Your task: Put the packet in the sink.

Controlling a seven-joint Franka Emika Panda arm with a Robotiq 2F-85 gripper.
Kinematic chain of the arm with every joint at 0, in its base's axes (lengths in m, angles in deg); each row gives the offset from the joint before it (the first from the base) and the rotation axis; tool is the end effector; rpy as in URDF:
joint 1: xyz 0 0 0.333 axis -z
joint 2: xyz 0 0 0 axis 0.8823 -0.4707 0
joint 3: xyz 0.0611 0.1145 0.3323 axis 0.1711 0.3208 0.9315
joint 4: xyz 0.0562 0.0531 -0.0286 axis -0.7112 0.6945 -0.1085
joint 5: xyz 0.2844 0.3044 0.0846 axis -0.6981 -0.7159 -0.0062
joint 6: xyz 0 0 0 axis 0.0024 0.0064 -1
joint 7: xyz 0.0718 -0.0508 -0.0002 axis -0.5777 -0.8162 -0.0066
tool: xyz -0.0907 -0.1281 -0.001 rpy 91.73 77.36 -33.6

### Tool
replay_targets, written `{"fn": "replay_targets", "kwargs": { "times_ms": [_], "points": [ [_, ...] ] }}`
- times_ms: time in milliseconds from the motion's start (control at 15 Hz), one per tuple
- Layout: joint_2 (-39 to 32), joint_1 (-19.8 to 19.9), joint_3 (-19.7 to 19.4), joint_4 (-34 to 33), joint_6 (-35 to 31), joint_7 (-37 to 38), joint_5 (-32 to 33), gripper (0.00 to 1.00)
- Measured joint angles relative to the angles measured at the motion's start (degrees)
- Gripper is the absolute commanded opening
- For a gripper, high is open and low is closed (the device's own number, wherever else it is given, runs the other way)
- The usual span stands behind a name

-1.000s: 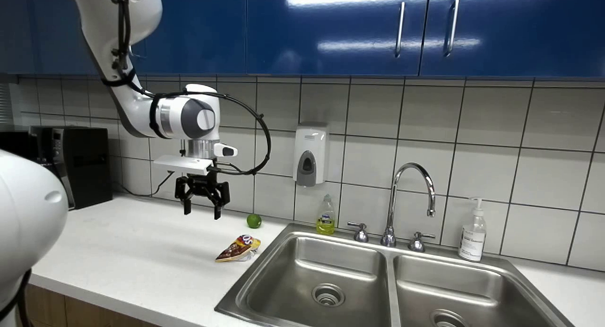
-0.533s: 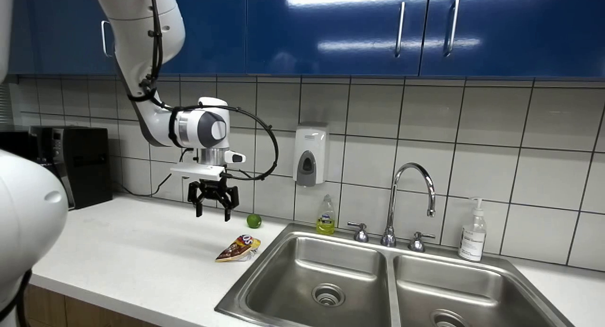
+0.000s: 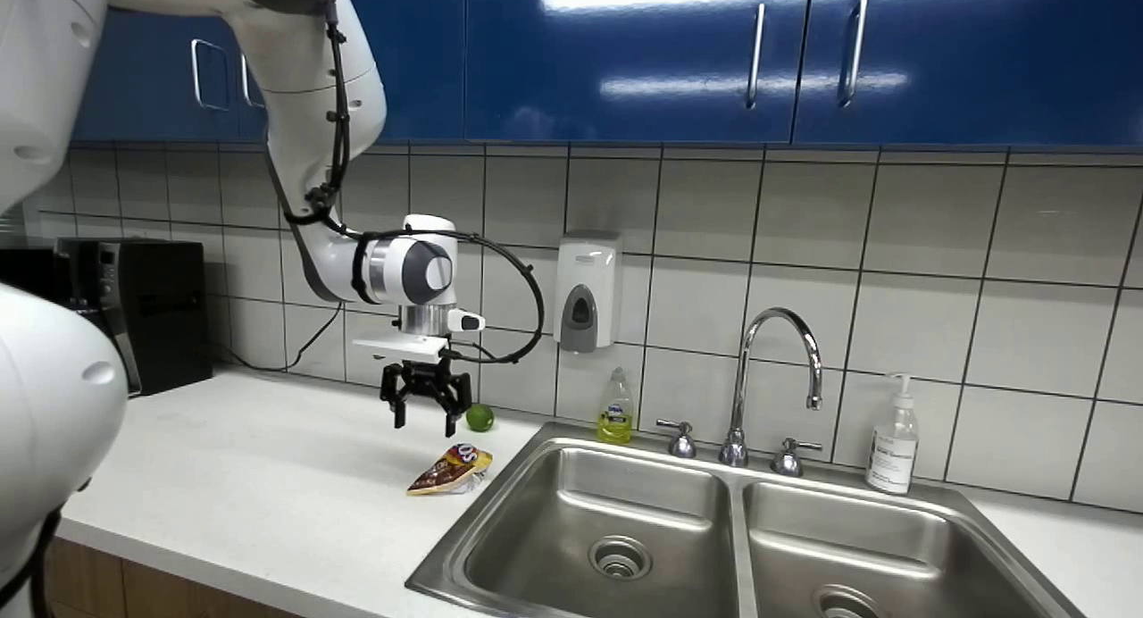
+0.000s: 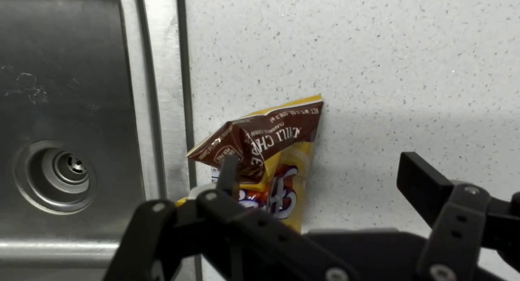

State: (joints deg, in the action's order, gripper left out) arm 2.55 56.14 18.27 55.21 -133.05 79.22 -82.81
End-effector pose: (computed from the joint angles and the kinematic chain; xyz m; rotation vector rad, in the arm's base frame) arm 0.5895 0.0689 0.2011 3.1331 0.1457 -0.0310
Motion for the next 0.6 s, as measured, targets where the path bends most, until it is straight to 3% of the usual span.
{"fn": "replay_targets", "kwargs": {
  "times_ms": [600],
  "points": [
    [-7.18,0.5,-1.99,-6.74,0.0,0.0,0.0,1.0]
  ]
}}
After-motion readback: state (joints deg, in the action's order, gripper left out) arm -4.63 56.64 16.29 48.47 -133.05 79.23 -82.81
